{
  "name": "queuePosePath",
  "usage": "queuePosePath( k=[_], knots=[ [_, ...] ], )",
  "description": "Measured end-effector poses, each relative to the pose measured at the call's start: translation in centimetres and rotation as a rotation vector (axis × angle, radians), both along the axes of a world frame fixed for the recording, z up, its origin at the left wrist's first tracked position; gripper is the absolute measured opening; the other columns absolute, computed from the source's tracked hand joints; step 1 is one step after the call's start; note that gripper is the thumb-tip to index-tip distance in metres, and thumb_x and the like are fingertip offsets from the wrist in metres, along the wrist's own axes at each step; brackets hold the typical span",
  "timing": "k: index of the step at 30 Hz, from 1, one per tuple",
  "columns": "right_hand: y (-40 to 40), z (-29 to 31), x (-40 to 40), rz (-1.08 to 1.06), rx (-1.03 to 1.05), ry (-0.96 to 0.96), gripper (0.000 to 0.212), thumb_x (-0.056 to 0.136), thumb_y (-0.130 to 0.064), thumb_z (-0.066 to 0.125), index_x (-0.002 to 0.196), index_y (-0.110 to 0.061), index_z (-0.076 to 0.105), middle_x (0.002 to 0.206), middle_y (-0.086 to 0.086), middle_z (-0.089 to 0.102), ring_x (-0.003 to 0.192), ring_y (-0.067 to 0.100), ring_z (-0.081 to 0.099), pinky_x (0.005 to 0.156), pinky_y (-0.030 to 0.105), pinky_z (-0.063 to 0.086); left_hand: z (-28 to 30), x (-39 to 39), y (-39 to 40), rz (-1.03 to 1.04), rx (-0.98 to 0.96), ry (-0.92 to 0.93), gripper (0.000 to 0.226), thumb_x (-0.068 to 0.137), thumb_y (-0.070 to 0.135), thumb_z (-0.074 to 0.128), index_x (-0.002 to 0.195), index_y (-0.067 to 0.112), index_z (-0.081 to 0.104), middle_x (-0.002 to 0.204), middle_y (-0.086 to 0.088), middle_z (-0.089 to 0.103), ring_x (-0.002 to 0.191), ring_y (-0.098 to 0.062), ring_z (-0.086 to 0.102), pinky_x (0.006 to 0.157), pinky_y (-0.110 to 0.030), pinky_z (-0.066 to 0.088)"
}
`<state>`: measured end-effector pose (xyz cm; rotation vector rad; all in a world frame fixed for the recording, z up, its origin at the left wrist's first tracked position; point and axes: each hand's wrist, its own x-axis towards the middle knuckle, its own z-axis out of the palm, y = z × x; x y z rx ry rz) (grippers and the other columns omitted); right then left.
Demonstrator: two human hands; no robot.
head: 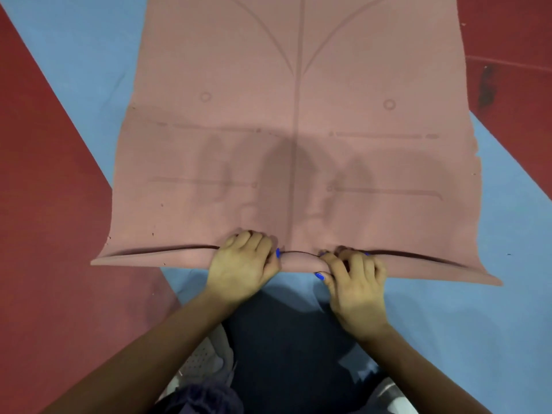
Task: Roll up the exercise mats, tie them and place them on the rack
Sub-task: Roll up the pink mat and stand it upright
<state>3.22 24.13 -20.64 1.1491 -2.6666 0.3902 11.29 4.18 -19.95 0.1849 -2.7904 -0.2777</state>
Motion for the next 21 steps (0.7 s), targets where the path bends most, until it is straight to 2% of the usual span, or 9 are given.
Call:
queuePosePath(
  k=[4,9,11,13,16,21],
  knots=[
    [0.4,-0.3,0.4,-0.009,0.005,-0.055,0.035,0.09,-0.032,0.047,0.11,-0.017,0.071,0.1,0.004,0.044,0.083,0.024,0.043,0.084,0.038,0.031,-0.4,0.3,0.2,-0.031,-0.006,0.016,0.009,0.083,0.021,0.052,0.085,0.021,0.044,0.069,-0.003,0.058,0.061,-0.025,0.052,0.059,-0.035,0.04],
    [0.1,0.3,0.3,0.009,0.015,-0.063,0.033,0.09,-0.031,0.048,0.106,-0.013,0.071,0.1,0.009,0.055,0.085,0.025,0.045,0.084,0.039,0.033,-0.2,-0.2,0.0,-0.068,0.006,0.029,0.008,0.08,0.019,0.05,0.074,0.016,0.054,0.065,-0.004,0.059,0.054,-0.025,0.054,0.048,-0.031,0.046],
    [-0.3,1.1,0.2,0.034,-0.016,-0.091,0.033,0.088,-0.029,0.05,0.104,-0.007,0.069,0.099,0.012,0.059,0.09,0.027,0.046,0.086,0.039,0.034,-0.4,-0.1,-0.2,-0.08,-0.007,0.044,0.002,0.08,0.019,0.051,0.08,0.019,0.049,0.067,-0.002,0.06,0.056,-0.023,0.054,0.049,-0.031,0.046],
    [-0.9,1.8,0.2,0.09,-0.064,-0.143,0.032,0.086,-0.025,0.052,0.105,-0.004,0.067,0.102,0.012,0.055,0.093,0.028,0.048,0.087,0.04,0.035,-0.5,0.1,-0.3,-0.117,-0.046,0.057,0.009,0.081,0.02,0.052,0.085,0.02,0.044,0.07,-0.002,0.061,0.059,-0.021,0.053,0.052,-0.031,0.045],
    [-1.6,1.8,0.6,0.138,-0.099,-0.246,0.034,0.087,-0.026,0.052,0.106,-0.003,0.067,0.106,0.008,0.051,0.096,0.027,0.048,0.088,0.036,0.036,-0.7,0.1,-0.6,-0.165,-0.079,0.051,0.005,0.082,0.021,0.051,0.085,0.018,0.052,0.073,-0.002,0.062,0.059,-0.021,0.053,0.054,-0.031,0.045],
    [-1.9,1.4,0.7,0.077,-0.068,-0.314,0.037,0.09,-0.034,0.049,0.101,-0.005,0.069,0.097,0.01,0.061,0.091,0.023,0.045,0.083,0.033,0.034,-0.7,-0.6,-1.0,-0.241,-0.148,0.054,0.012,0.083,0.019,0.05,0.075,0.013,0.058,0.067,-0.003,0.057,0.06,-0.024,0.051,0.064,-0.033,0.037]
  ],
)
